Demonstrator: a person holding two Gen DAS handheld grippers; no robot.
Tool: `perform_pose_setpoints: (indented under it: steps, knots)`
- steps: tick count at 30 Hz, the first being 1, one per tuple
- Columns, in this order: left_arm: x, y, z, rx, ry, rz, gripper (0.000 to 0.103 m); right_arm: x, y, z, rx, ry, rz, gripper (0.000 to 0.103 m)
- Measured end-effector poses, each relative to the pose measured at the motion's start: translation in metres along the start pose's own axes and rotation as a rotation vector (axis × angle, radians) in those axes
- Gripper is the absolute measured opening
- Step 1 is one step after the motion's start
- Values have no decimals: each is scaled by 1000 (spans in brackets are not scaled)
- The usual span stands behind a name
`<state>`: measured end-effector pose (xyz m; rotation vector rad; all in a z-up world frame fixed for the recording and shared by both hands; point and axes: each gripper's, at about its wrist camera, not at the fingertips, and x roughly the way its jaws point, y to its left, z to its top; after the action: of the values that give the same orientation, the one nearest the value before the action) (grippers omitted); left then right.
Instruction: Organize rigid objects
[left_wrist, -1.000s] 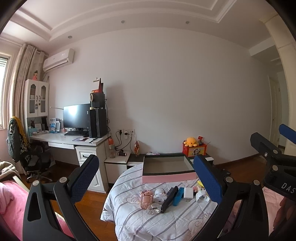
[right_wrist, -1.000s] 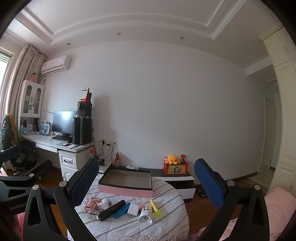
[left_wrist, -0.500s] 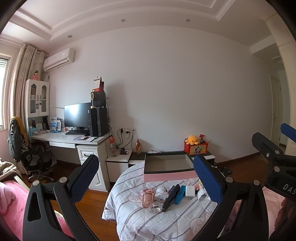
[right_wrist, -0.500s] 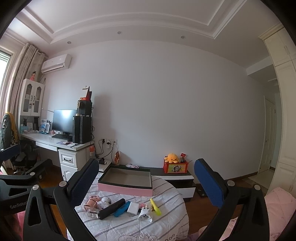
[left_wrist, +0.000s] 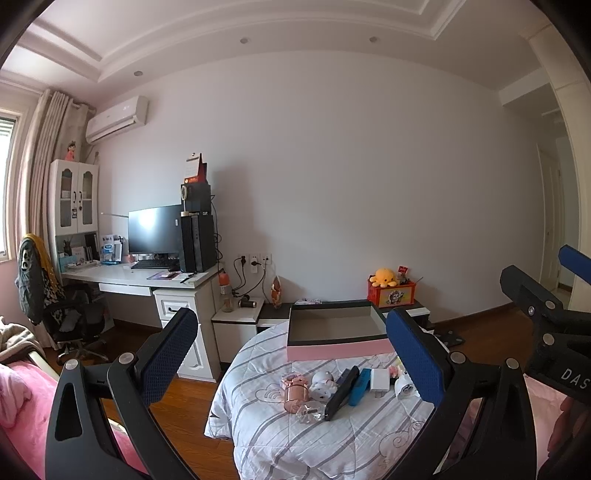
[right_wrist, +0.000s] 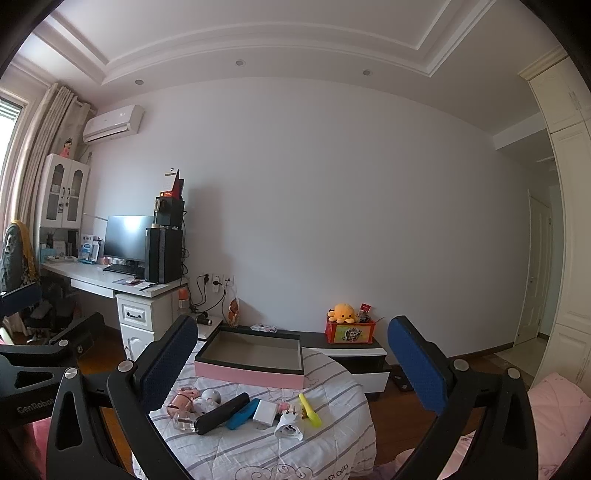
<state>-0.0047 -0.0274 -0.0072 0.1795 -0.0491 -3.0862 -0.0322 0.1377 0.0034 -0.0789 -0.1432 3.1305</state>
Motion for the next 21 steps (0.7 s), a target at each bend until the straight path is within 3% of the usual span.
perform_pose_setpoints:
  steps: [21]
  knots:
    - [2,-7,1,27,4,12,103,1,-1,-1,-9,-8,-5,103]
